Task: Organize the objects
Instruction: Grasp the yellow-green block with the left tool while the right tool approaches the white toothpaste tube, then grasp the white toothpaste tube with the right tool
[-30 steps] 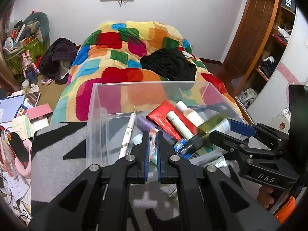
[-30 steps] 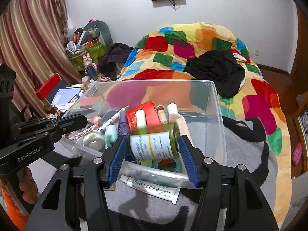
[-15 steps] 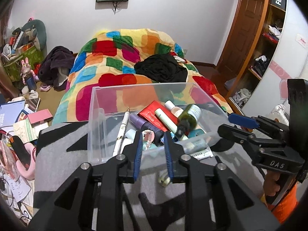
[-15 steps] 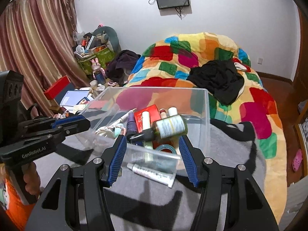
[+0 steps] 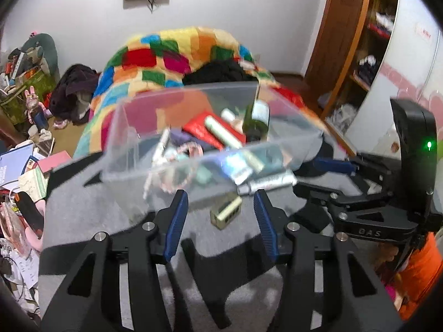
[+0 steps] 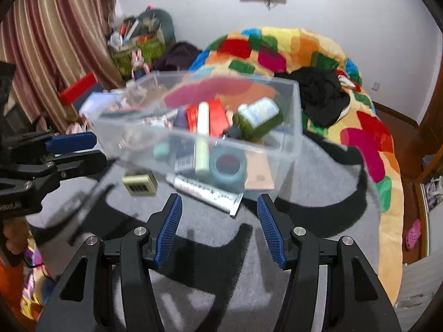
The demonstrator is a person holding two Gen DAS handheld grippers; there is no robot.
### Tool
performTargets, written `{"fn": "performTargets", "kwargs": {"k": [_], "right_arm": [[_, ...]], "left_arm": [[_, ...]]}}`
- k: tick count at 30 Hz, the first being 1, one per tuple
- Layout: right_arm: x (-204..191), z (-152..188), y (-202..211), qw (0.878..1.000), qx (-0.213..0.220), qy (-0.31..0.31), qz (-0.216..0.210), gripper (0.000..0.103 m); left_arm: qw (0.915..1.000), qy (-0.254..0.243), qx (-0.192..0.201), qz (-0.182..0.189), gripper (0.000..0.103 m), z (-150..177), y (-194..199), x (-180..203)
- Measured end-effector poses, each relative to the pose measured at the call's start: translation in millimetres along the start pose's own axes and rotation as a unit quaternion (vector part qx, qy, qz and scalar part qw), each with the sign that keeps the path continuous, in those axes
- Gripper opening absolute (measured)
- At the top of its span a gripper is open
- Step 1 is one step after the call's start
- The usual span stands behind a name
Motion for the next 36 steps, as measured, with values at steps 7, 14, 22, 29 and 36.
{"fn": "performTargets", "kwargs": {"k": [7,14,22,29,36], "right_arm": [[7.6,5.3,-29.2,0.999,-0.04,0.009,-0.004,0.053],[9.3,7.7,-32.3,0.998,-0.04,-0.008,-0.039,0.01],[-2.2,20.9,-14.2,0.994,-0.054,0.003,-0.093,0.01],[3.6,10.0,-24.3,0.997,-0.055,-0.005,-0.058,0.038],[5.3,-0.4,-43.5,0.996,-0.059,-0.023,-0.066,0.038]], "left_arm": [[0.9982,-0.02,-0.055,0.008,0.05,7.3,-32.3,3.4],[0.9963,-0.011,-0.084,0.017,0.038,16.7,-53.2,-0.5],[0.9978,-0.011,-0.064,0.017,0.015,26.7,-33.8,-6.4],[0.9973,-0.021,-0.068,-0.016,0.015,27.9,-32.2,-9.3],[0.9948,-0.036,-0.094,-0.013,0.015,19.0,-60.0,-2.6]]}}
Point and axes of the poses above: each gripper's, at about its wrist camera, not at the fingertips, and y roughly against the way its jaws point, x to its right, z to its underside, the point moved 2 cm from there along -y, roughly the way its jaws point, and after that the axes turned 11 degrees about x, right-handed, at the moved point
